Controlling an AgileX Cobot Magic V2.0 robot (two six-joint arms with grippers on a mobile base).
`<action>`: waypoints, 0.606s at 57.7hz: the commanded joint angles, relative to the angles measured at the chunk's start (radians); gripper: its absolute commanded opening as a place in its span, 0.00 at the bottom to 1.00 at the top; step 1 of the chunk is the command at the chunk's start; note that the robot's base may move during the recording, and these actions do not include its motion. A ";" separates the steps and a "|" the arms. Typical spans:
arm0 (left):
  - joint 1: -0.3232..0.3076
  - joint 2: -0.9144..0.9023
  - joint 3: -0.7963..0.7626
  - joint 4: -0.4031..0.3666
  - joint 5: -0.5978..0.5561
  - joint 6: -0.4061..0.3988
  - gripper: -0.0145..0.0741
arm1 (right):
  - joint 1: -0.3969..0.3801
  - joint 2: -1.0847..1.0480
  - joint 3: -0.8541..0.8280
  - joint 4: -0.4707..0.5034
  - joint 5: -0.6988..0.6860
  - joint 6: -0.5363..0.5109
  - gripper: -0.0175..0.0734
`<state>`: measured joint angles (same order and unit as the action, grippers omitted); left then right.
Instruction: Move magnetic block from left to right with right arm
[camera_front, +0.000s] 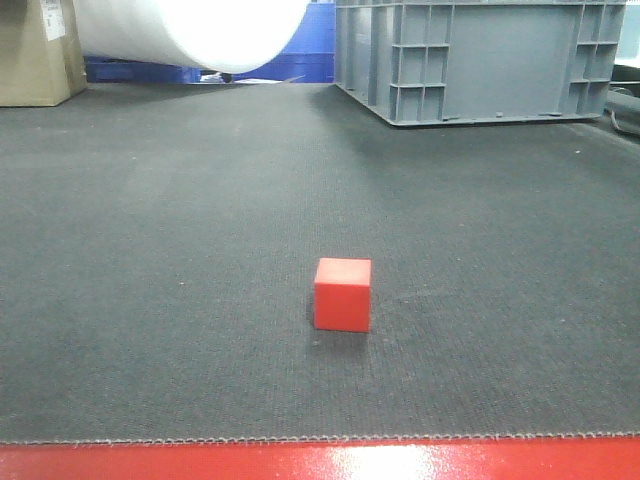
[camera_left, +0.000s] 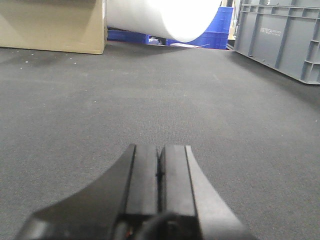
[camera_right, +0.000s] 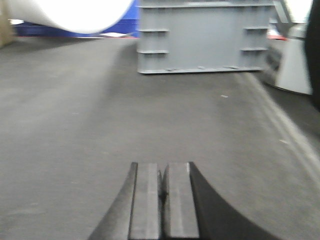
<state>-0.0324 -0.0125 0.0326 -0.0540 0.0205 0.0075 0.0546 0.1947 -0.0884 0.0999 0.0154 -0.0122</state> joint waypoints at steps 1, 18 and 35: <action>0.000 -0.009 0.008 -0.003 -0.083 -0.007 0.02 | -0.031 -0.003 0.004 0.003 -0.132 -0.008 0.26; 0.000 -0.009 0.008 -0.003 -0.083 -0.007 0.02 | -0.035 -0.148 0.114 -0.002 -0.145 -0.008 0.26; 0.000 -0.009 0.008 -0.003 -0.083 -0.007 0.02 | -0.036 -0.226 0.119 -0.003 -0.070 -0.008 0.26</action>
<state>-0.0324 -0.0125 0.0326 -0.0540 0.0205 0.0075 0.0239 -0.0098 0.0288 0.0999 0.0160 -0.0138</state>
